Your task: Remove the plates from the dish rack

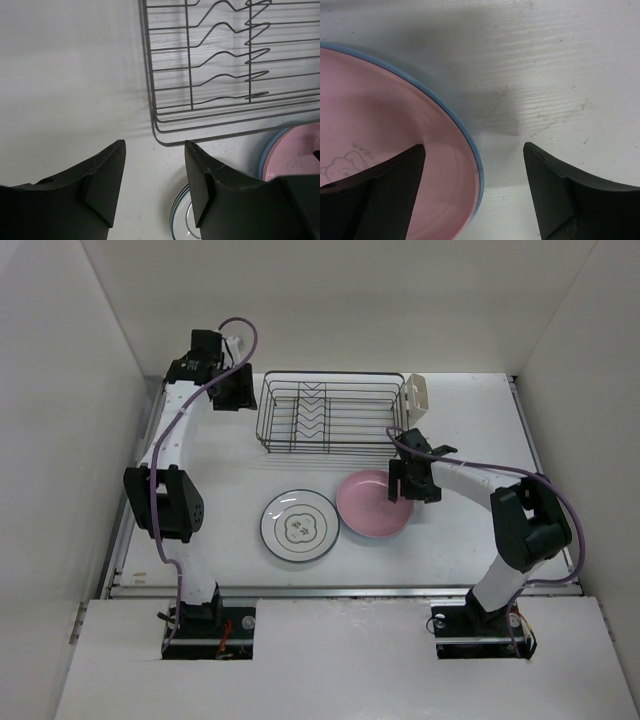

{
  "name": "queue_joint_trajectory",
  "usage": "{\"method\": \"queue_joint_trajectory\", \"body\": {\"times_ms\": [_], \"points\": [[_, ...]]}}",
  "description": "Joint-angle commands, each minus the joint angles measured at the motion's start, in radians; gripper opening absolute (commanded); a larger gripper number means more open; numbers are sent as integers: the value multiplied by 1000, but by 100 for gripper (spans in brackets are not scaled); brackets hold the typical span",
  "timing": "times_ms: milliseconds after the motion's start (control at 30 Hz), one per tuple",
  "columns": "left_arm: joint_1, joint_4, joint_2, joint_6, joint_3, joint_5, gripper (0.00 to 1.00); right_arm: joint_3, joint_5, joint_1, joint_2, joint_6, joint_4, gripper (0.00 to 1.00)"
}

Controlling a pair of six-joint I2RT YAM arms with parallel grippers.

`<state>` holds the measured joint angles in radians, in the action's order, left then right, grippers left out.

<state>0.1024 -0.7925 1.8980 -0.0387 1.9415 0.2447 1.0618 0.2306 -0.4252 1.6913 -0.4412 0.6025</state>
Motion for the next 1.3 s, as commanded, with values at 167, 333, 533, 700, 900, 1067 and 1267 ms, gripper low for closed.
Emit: {"method": "queue_joint_trajectory", "body": {"times_ms": [167,333,533,700,900,1067,1267], "points": [[-147,-10,-146,-18,-61,31,48,43,96,-4,-160,-7,19,85],[-188,-1,-224,-18,-128,31,48,113,140,-14,-338,-7,57,86],[-231,55,-387,-27,-249,12,51,153,336,-14,-649,-39,81,93],[-253,39,-497,-40,-316,-113,57,153,628,-14,-916,-19,100,99],[-283,27,-536,-99,-325,-350,63,213,717,-14,-1076,30,152,100],[-283,27,-545,-118,-334,-328,63,213,748,-14,-1139,61,164,100],[-283,27,-554,-118,-343,-308,63,213,678,-14,-1139,79,186,100]]}}
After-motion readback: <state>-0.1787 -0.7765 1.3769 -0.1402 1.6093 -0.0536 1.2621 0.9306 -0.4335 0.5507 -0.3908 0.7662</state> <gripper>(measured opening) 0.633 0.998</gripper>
